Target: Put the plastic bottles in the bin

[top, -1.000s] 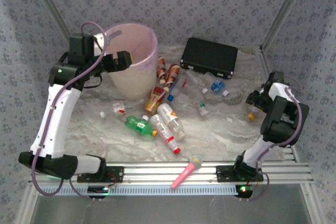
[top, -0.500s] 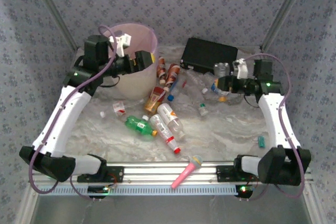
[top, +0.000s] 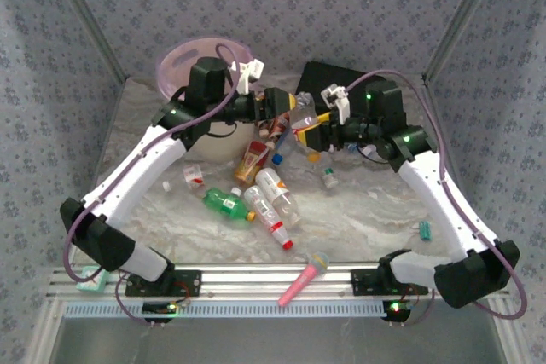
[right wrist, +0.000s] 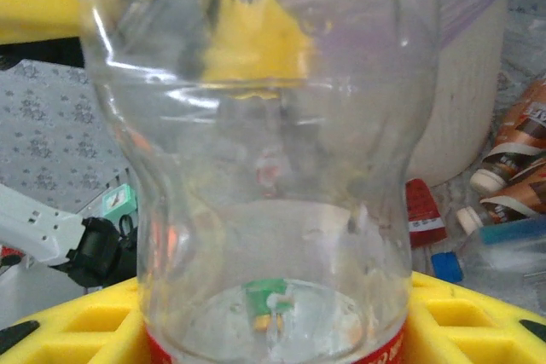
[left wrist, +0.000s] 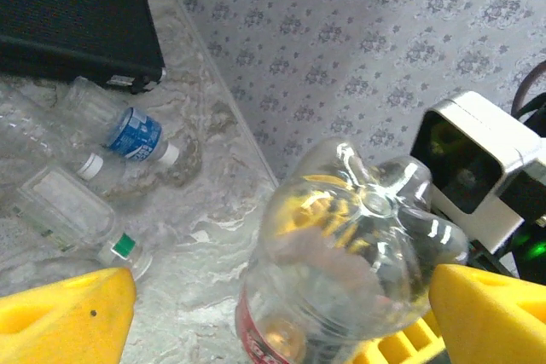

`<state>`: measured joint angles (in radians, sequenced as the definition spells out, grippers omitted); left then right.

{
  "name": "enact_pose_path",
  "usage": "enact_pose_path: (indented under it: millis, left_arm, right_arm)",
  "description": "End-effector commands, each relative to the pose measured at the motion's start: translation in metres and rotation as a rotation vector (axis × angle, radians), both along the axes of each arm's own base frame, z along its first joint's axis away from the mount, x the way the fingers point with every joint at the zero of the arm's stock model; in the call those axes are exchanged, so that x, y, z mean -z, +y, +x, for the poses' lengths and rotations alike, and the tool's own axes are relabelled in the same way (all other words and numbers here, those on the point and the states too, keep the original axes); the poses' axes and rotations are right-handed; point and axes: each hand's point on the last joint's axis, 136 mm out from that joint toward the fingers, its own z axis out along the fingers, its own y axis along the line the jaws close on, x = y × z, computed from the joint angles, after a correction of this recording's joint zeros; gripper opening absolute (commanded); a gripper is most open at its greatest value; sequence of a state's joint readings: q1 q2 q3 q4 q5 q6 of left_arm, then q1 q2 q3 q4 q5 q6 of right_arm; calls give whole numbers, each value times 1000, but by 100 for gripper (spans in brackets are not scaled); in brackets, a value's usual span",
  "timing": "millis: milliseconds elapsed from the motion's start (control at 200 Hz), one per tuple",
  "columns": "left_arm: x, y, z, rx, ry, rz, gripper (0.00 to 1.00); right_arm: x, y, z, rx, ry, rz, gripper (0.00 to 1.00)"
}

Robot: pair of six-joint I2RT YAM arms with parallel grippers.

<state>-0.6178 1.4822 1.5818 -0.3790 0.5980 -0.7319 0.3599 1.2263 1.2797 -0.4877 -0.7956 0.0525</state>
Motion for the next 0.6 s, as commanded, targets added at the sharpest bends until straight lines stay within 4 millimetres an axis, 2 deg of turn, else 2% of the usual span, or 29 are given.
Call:
enact_pose_path:
  millis: [0, 75, 190, 410, 595]
  left_arm:
    - [-33, -19, -9, 54, -73, -86, 89]
    - [-31, -22, -11, 66, -65, -86, 89]
    - [-32, -17, -12, 44, -89, -84, 97]
    - [-18, -21, -5, 34, -66, -62, 86]
    - [-11, -22, 6, -5, -61, -50, 89]
  right_arm:
    - [-21, 11, -3, -43, -49, 52, 55]
    - [-19, 11, 3, -19, -35, 45, 55]
    - [-11, 8, 12, 14, 2, 23, 55]
    - [-21, 17, 10, -25, -12, 87, 55]
    - [-25, 22, 5, -50, -21, 99, 55]
